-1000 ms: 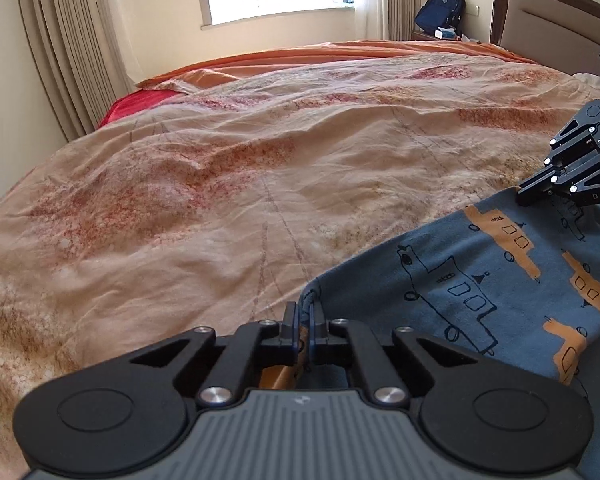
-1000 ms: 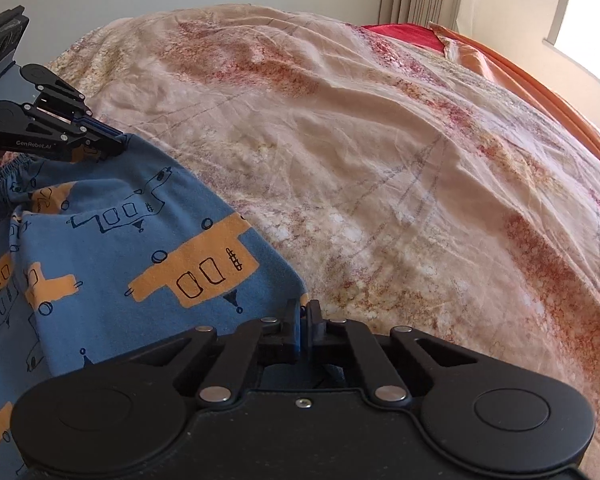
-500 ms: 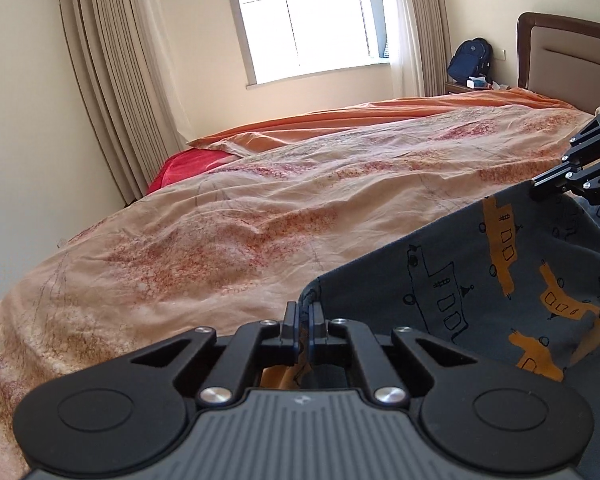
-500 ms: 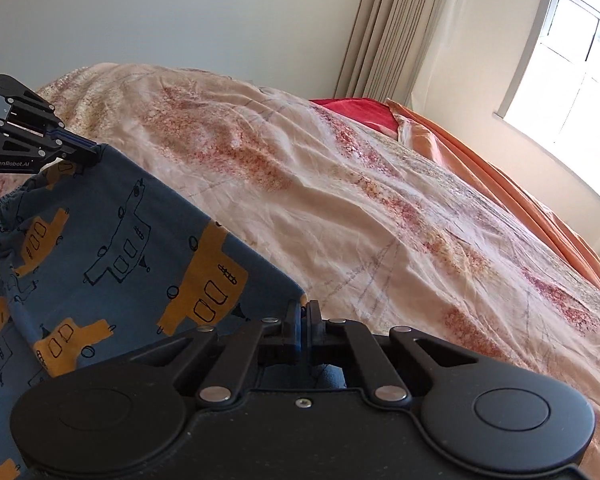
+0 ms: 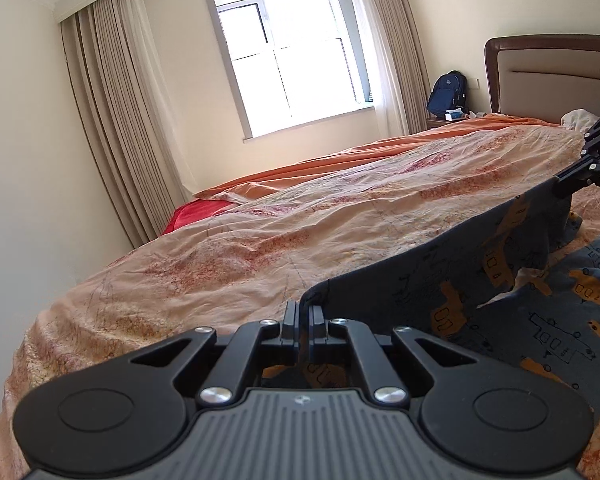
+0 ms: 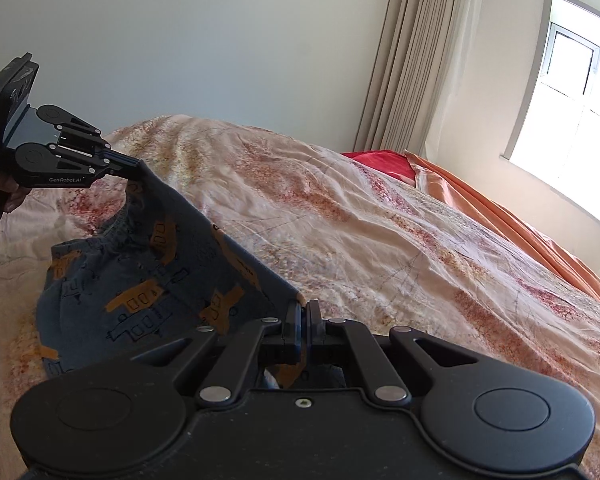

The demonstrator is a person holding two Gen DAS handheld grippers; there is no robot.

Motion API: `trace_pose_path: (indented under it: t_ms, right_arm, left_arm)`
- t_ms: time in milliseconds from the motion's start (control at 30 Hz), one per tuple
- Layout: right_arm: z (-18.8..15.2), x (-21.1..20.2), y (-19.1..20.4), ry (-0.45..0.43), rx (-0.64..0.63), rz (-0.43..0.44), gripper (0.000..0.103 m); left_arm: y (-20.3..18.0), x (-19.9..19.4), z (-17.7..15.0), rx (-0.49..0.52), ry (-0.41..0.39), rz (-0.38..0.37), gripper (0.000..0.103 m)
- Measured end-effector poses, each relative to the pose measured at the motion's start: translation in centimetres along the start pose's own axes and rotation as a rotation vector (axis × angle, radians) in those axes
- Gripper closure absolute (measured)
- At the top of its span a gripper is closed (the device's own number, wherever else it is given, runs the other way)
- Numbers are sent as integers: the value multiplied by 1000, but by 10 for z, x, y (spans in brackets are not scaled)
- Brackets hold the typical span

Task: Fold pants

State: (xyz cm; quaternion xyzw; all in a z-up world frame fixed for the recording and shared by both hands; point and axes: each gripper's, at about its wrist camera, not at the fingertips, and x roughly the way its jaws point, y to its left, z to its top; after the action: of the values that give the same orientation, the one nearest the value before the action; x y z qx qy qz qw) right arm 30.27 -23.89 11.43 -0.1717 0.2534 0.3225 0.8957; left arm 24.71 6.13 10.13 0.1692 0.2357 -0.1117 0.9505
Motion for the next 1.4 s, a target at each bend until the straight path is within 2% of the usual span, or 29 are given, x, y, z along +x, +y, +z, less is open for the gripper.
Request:
trace_pose_path:
  t_ms: [200, 400, 500, 700, 800, 867, 1033, 1233, 1400]
  right_arm:
    - [-42, -29, 47, -13, 12, -28, 102]
    - [-86, -32, 86, -11, 30, -80, 102]
    - [-103, -28, 102, -1, 17, -109, 102]
    - [-140, -14, 126, 15, 101, -153, 102]
    - [-147, -20, 131, -18, 152, -181, 102]
    - [-145, -28, 135, -53, 160, -216, 102]
    - [-145, -46, 140, -94, 181, -262, 102]
    - [-156, -38, 141, -43, 200, -258, 102]
    - [-159, -34, 141, -33, 215, -256, 102]
  left_arm:
    - [-24, -29, -39, 22, -1, 4, 100]
    - [-42, -34, -78, 28, 29, 10, 100]
    - [-51, -33, -96, -1, 62, 19, 100]
    - [-60, -37, -122, -68, 66, 49, 100]
    - [-63, -49, -124, -85, 49, 52, 101]
    - [-68, -58, -123, -57, 31, 61, 101]
    - [-75, -61, -132, -58, 50, 42, 101]
    - [-77, -53, -142, -82, 82, 35, 101]
    - [-76, -50, -145, -98, 97, 27, 101]
